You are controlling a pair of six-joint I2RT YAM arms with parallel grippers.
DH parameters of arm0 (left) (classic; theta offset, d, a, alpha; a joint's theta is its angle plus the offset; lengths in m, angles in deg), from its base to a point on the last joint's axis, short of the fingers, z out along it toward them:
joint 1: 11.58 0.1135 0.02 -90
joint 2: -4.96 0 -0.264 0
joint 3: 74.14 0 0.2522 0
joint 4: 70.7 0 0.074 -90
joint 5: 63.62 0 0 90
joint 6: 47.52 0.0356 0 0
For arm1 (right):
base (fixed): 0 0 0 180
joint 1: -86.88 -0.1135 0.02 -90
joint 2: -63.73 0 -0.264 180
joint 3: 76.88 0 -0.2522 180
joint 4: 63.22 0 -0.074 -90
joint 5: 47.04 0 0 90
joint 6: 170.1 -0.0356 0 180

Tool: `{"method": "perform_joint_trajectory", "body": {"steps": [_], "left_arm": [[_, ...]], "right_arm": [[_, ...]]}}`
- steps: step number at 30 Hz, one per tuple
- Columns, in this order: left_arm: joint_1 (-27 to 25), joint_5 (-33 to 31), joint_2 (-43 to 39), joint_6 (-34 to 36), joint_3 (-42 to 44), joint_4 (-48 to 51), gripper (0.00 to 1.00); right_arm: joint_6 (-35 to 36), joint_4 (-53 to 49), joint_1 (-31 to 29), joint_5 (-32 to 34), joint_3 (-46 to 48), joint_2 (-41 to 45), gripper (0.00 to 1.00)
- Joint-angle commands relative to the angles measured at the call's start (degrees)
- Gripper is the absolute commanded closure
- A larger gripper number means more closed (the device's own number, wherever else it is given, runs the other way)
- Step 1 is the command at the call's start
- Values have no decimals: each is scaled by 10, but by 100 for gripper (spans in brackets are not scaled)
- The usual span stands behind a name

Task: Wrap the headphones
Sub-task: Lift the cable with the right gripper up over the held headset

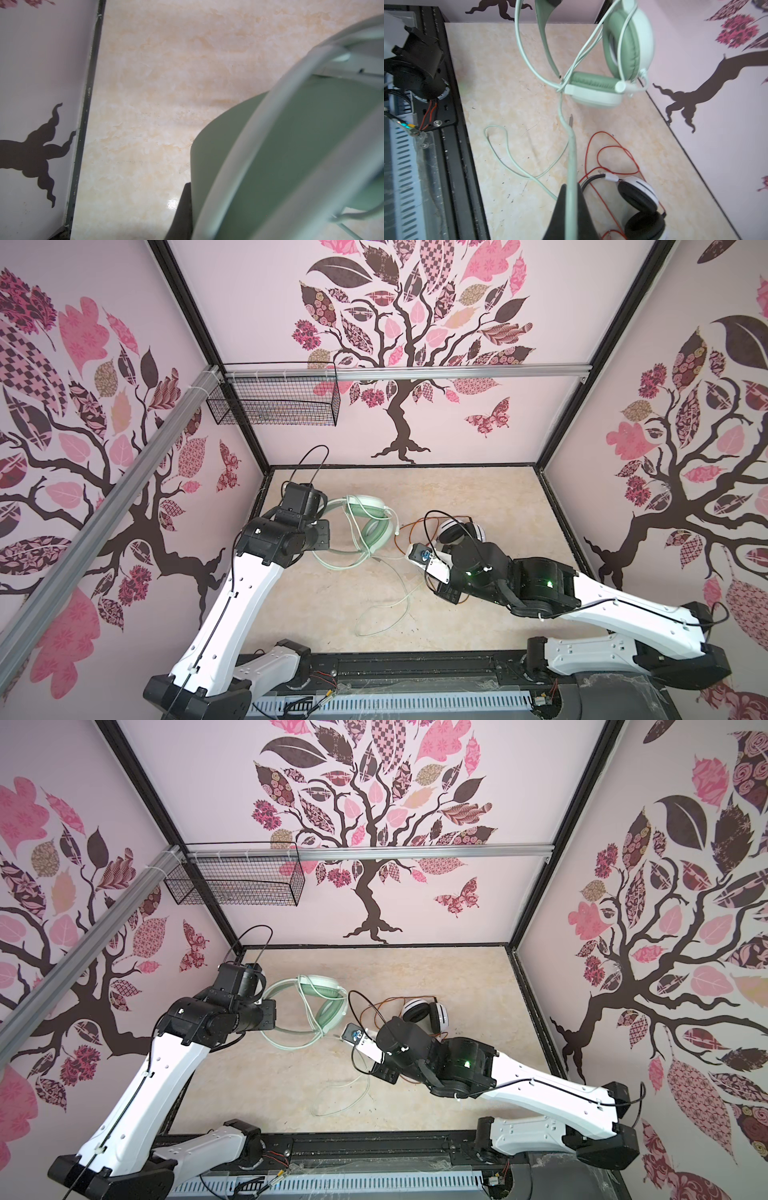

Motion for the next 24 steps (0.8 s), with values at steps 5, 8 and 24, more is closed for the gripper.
{"method": "perform_joint_trajectory", "body": {"steps": [5, 8, 24], "left_arm": [[-68, 8, -28, 3, 30, 4, 100], [-80, 37, -32, 2, 43, 19, 100], [-203, 179, -107, 12, 92, 14, 100]], "right_arm": [[133, -1, -3, 137, -78, -69, 100], [198, 47, -3, 167, -63, -72, 100], [352, 292, 74, 11, 39, -59, 100]]}}
